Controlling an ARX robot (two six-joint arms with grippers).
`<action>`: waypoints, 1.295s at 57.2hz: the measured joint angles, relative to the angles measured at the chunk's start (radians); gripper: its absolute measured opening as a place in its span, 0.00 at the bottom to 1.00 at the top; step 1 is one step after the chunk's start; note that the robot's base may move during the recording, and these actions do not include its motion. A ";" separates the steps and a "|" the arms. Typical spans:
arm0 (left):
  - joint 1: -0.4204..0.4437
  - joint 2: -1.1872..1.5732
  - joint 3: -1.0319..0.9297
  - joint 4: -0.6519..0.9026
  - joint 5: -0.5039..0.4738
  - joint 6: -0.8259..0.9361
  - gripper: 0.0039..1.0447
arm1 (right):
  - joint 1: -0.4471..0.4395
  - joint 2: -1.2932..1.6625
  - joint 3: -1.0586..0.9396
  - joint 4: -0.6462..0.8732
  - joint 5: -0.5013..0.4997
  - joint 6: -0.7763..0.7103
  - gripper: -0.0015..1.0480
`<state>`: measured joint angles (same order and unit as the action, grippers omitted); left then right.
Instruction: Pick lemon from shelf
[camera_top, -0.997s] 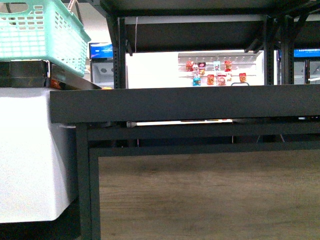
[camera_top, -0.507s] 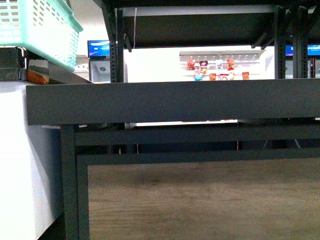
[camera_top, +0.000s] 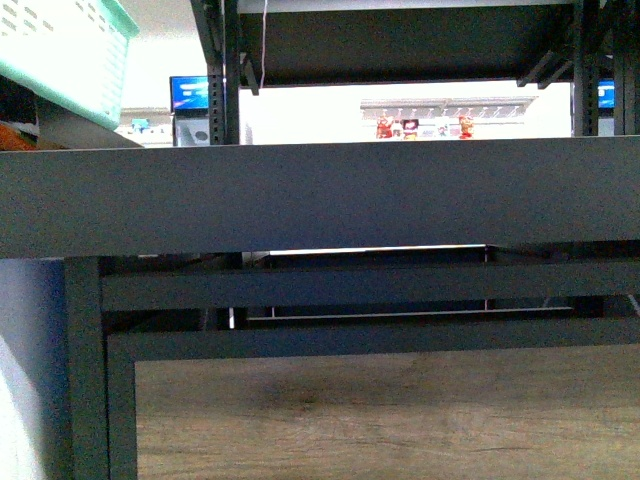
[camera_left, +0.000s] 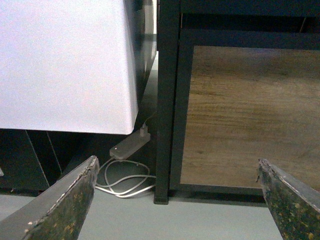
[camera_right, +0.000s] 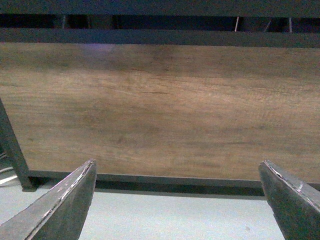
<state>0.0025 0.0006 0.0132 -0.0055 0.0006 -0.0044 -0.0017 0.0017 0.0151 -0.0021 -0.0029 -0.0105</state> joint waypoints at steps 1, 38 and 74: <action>0.000 0.000 0.000 0.000 -0.001 0.000 0.92 | 0.000 0.000 0.000 0.000 0.000 0.000 0.93; 0.000 0.000 0.000 0.000 -0.001 0.000 0.92 | 0.000 0.000 0.000 0.000 0.000 0.000 0.93; 0.000 0.000 0.000 0.000 0.000 0.000 0.92 | 0.000 0.001 0.000 0.000 0.002 0.000 0.93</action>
<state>0.0025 0.0006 0.0132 -0.0055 0.0002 -0.0044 -0.0017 0.0025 0.0151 -0.0021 -0.0006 -0.0105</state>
